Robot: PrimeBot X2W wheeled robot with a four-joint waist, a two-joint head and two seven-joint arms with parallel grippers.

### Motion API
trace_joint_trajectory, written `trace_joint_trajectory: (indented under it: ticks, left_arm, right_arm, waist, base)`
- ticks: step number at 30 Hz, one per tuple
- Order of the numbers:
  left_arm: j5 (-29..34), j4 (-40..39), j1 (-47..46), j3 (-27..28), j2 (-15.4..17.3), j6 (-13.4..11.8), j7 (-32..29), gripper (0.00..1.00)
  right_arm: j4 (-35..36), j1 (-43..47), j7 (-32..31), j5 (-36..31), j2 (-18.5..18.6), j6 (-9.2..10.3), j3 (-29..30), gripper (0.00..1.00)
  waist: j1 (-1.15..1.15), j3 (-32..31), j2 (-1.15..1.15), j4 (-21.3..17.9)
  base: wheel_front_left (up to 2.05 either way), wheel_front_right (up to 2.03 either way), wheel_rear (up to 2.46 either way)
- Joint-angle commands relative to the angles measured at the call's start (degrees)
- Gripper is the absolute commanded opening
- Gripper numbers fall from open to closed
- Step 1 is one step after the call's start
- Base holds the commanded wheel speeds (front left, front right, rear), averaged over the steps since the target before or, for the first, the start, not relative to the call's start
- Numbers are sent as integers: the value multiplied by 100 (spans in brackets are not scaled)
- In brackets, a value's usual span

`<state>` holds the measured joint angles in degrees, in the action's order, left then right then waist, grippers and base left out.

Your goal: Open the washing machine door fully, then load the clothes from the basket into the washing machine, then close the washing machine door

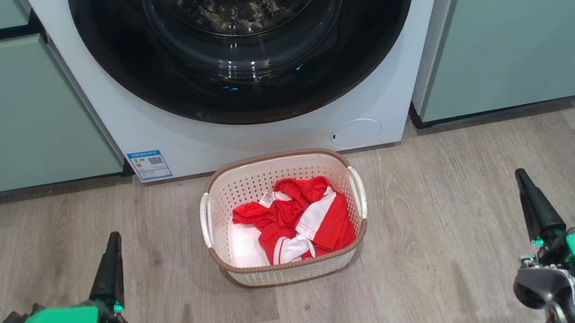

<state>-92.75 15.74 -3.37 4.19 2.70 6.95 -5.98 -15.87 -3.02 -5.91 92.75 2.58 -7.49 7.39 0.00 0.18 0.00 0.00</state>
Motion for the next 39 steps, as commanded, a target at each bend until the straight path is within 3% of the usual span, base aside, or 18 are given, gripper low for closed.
trace_joint_trajectory:
  ticks: [1,6,7,30,39]
  left_arm:
    - [41,-170,-280,211,38,54,-33,0]
    - [42,-170,-280,213,36,54,-34,0]
    - [0,-1,-1,4,-2,0,0,100]
    - [218,-49,-174,-99,33,1,289,100]
    - [962,-170,-347,-87,138,-6,512,100]
  right_arm:
    - [185,-316,-52,-53,40,0,-94,0]
    - [185,-316,-53,-54,39,0,-93,0]
    - [1,-1,-24,0,-1,0,2,100]
    - [39,-110,280,-277,50,-1,-189,100]
    - [109,-282,483,-968,212,-1,-285,100]
  waist:
    - [0,0,0,0]
    - [0,0,0,0]
    - [0,0,0,0]
    - [0,4,0,44]
    - [0,4,0,77]
  base:
    - [0,0,0]
    - [0,0,0]
    - [0,0,0]
    - [0,0,0]
    - [0,0,0]
